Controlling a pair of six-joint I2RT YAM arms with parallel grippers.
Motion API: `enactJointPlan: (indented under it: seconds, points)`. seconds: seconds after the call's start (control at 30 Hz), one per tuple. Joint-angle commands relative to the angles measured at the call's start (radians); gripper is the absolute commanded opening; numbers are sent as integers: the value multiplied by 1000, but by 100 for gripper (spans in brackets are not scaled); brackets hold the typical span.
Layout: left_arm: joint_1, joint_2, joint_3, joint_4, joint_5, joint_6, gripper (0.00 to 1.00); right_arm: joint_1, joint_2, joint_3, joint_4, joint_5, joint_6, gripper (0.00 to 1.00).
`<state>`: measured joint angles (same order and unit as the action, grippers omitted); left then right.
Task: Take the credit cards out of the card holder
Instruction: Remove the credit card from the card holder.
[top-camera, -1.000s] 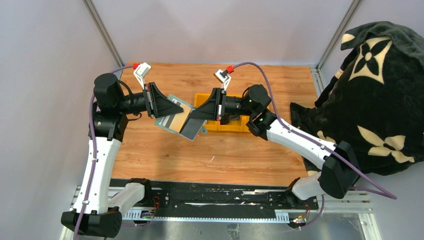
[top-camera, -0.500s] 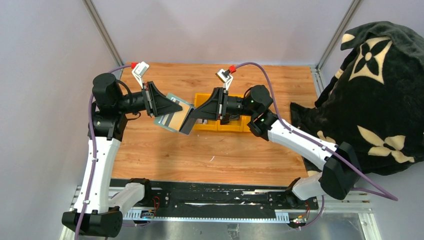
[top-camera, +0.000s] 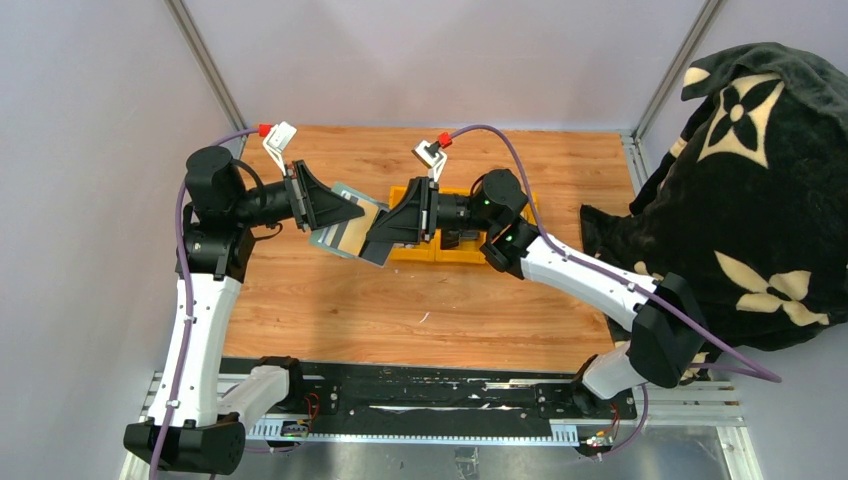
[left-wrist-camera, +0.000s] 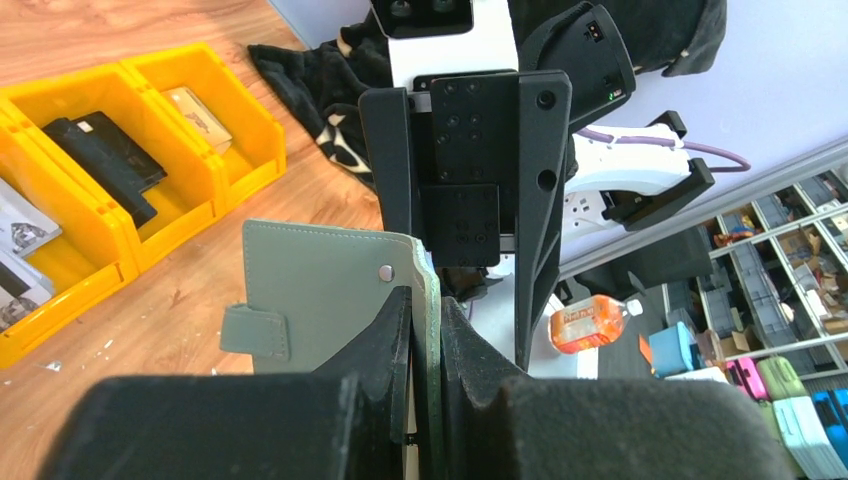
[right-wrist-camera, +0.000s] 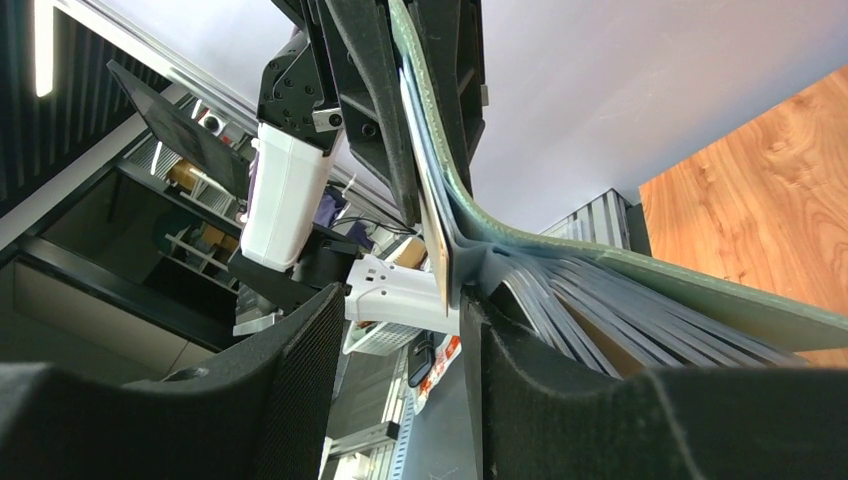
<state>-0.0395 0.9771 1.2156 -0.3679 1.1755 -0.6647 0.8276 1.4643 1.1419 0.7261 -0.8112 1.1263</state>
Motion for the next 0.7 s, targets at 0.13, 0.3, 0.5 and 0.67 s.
enactJointPlan:
  seconds: [0.13,0.3,0.5,0.67]
  points:
    - [1,-20,16,14,29,-10,0,36,56,44,9,29,12,46]
    - [1,-23,11,15,35,-17,0,44,97,30,161,20,106,25]
    - [1,-35,-19,22,75,-32,29,38,94,24,197,21,128,0]
    - [1,-42,-36,26,117,-34,41,24,78,-9,227,29,146,0]
